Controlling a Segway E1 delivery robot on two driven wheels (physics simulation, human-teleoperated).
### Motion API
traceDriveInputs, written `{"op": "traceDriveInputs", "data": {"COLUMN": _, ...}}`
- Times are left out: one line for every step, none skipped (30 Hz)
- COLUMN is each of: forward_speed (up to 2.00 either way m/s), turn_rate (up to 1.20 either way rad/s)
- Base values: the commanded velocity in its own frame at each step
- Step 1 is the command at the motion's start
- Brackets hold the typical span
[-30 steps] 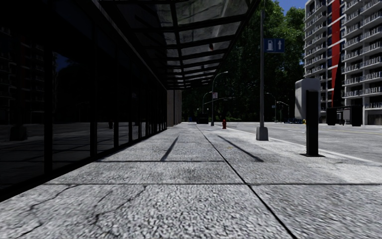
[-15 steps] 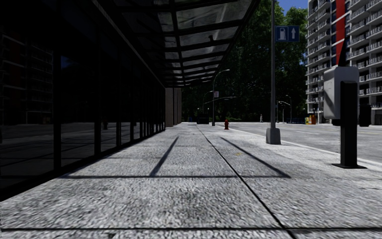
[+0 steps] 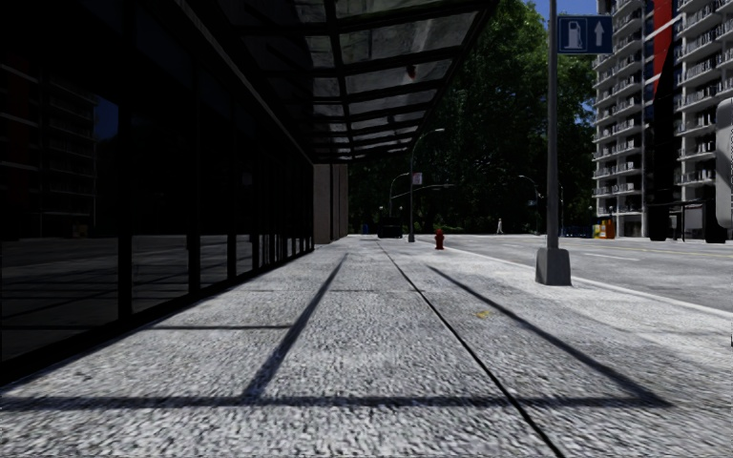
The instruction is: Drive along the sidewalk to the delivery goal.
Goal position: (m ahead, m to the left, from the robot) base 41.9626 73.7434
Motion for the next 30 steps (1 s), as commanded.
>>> {"op": "traceDriveInputs", "data": {"forward_speed": 1.93, "turn_rate": 0.00}}
{"op": "traceDriveInputs", "data": {"forward_speed": 1.93, "turn_rate": 0.00}}
{"op": "traceDriveInputs", "data": {"forward_speed": 1.93, "turn_rate": 0.00}}
{"op": "traceDriveInputs", "data": {"forward_speed": 1.93, "turn_rate": 0.00}}
{"op": "traceDriveInputs", "data": {"forward_speed": 1.93, "turn_rate": 0.00}}
{"op": "traceDriveInputs", "data": {"forward_speed": 1.93, "turn_rate": 0.00}}
{"op": "traceDriveInputs", "data": {"forward_speed": 1.93, "turn_rate": 0.00}}
{"op": "traceDriveInputs", "data": {"forward_speed": 1.93, "turn_rate": 0.00}}
{"op": "traceDriveInputs", "data": {"forward_speed": 1.93, "turn_rate": 0.00}}
{"op": "traceDriveInputs", "data": {"forward_speed": 1.93, "turn_rate": 0.00}}
{"op": "traceDriveInputs", "data": {"forward_speed": 1.93, "turn_rate": 0.00}}
{"op": "traceDriveInputs", "data": {"forward_speed": 1.93, "turn_rate": 0.00}}
{"op": "traceDriveInputs", "data": {"forward_speed": 1.93, "turn_rate": 0.00}}
{"op": "traceDriveInputs", "data": {"forward_speed": 1.93, "turn_rate": 0.00}}
{"op": "traceDriveInputs", "data": {"forward_speed": 1.93, "turn_rate": 0.00}}
{"op": "traceDriveInputs", "data": {"forward_speed": 1.93, "turn_rate": 0.00}}
{"op": "traceDriveInputs", "data": {"forward_speed": 1.93, "turn_rate": 0.00}}
{"op": "traceDriveInputs", "data": {"forward_speed": 1.93, "turn_rate": 0.00}}
{"op": "traceDriveInputs", "data": {"forward_speed": 1.93, "turn_rate": 0.00}}
{"op": "traceDriveInputs", "data": {"forward_speed": 1.93, "turn_rate": 0.00}}
{"op": "traceDriveInputs", "data": {"forward_speed": 1.93, "turn_rate": 0.00}}
{"op": "traceDriveInputs", "data": {"forward_speed": 1.93, "turn_rate": 0.00}}
{"op": "traceDriveInputs", "data": {"forward_speed": 1.93, "turn_rate": 0.00}}
{"op": "traceDriveInputs", "data": {"forward_speed": 1.93, "turn_rate": 0.00}}
{"op": "traceDriveInputs", "data": {"forward_speed": 1.93, "turn_rate": 0.00}}
{"op": "traceDriveInputs", "data": {"forward_speed": 1.93, "turn_rate": 0.00}}
{"op": "traceDriveInputs", "data": {"forward_speed": 1.93, "turn_rate": 0.00}}
{"op": "traceDriveInputs", "data": {"forward_speed": 1.93, "turn_rate": 0.00}}
{"op": "traceDriveInputs", "data": {"forward_speed": 1.93, "turn_rate": 0.00}}
{"op": "traceDriveInputs", "data": {"forward_speed": 1.93, "turn_rate": 0.00}}
